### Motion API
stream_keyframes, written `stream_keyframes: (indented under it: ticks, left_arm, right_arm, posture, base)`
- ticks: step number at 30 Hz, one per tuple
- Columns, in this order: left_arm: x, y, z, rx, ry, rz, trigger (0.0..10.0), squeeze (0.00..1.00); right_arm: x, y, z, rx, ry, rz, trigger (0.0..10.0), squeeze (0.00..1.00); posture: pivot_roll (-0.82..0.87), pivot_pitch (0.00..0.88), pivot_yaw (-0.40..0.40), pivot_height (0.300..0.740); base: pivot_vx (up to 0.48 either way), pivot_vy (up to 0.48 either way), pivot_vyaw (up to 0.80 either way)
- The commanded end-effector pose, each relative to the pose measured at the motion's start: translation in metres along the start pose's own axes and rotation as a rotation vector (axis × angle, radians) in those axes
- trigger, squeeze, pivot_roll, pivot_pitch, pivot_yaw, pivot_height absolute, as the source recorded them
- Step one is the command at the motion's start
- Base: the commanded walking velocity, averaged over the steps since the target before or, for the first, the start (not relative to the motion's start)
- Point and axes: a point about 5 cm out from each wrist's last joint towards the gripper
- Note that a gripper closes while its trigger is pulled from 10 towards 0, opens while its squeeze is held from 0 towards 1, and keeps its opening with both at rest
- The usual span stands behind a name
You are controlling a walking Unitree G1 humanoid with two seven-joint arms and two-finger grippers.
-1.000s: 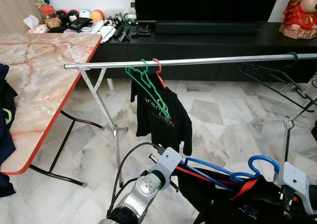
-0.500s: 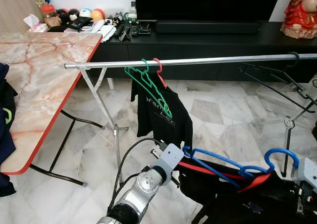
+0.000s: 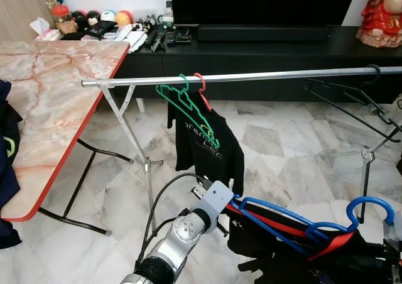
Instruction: Hang hanger
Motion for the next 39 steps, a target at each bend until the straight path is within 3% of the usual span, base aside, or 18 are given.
stream_keyframes:
  ticks: [1,3,6,9,11,13,16,20,24,31,35,39]
  left_arm:
    - [-0.011,-0.012,-0.006,0.044,-0.049,-0.009,0.0,0.00]
    - [-0.011,-0.011,-0.006,0.041,-0.048,-0.008,0.0,0.00]
    - [-0.011,-0.011,-0.006,0.033,-0.047,-0.006,0.0,0.00]
    - [-0.011,-0.010,-0.006,0.031,-0.046,-0.006,0.0,0.00]
    - [-0.011,-0.010,-0.006,0.026,-0.048,-0.003,0.0,0.00]
    - [-0.012,-0.008,-0.007,0.004,-0.054,0.020,0.0,0.00]
    - [-0.014,-0.007,-0.007,-0.007,-0.057,0.038,0.0,0.00]
    - [-0.013,-0.001,-0.008,-0.069,-0.059,0.050,0.0,0.00]
    - [-0.009,0.002,-0.007,-0.123,-0.043,0.063,0.0,0.00]
    - [-0.001,0.004,-0.010,-0.220,-0.023,0.066,0.0,0.00]
    - [0.007,0.008,-0.013,-0.319,-0.008,-0.009,0.0,0.00]
    - [0.023,0.006,-0.014,-0.355,0.045,-0.059,0.0,0.00]
  right_arm:
    - [-0.015,-0.001,-0.010,-0.017,-0.149,0.016,0.0,0.00]
    - [-0.024,-0.001,-0.010,-0.026,-0.230,0.003,0.0,0.00]
    - [-0.026,0.011,-0.008,-0.155,-0.220,-0.023,0.0,0.00]
    - [-0.026,0.014,-0.007,-0.186,-0.220,-0.027,0.0,0.00]
    - [-0.022,0.016,-0.006,-0.211,-0.189,-0.034,0.0,0.00]
    - [-0.009,0.021,-0.004,-0.267,-0.084,-0.060,0.0,0.00]
    - [-0.007,0.021,-0.004,-0.268,-0.067,-0.056,0.0,0.00]
    - [-0.015,0.023,0.000,-0.286,-0.160,-0.093,0.0,0.00]
    - [-0.020,0.029,0.013,-0.357,-0.233,-0.135,0.0,0.00]
    - [-0.013,0.039,0.041,-0.502,-0.200,-0.170,0.0,0.00]
    - [-0.004,0.045,0.053,-0.571,-0.111,-0.113,0.0,0.00]
    - [0.003,0.040,0.071,-0.533,-0.096,-0.109,0.0,0.00]
  posture:
    - [-0.14,0.164,0.046,0.740]
    - [-0.14,0.164,0.048,0.740]
    - [-0.14,0.166,0.051,0.740]
    - [-0.15,0.166,0.051,0.740]
    - [-0.14,0.165,0.050,0.740]
    - [-0.14,0.165,0.049,0.740]
    - [-0.14,0.167,0.049,0.740]
    - [-0.14,0.164,0.046,0.740]
    - [-0.14,0.161,0.044,0.740]
    - [-0.13,0.143,0.049,0.740]
    - [-0.13,0.130,0.052,0.740]
    - [-0.13,0.115,0.054,0.740]
  base:
    - [0.000,0.000,0.00]
    - [0.000,0.000,0.00]
    - [0.000,0.000,0.00]
    - [0.000,0.000,0.00]
    - [0.000,0.000,0.00]
    - [0.000,0.000,0.00]
    - [0.000,0.000,0.00]
    - [0.000,0.000,0.00]
    - [0.000,0.000,0.00]
    - [0.000,0.000,0.00]
    - [0.000,0.000,0.00]
    - [0.000,0.000,0.00]
Point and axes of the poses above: a point about 5 cm out from each wrist's last joint towards the gripper, its own z axis pointing out of the wrist towards the gripper, its own x axis along the axis of the wrist's last joint, y = z × x, and after that the axes turned 6 degrees about z, right-handed
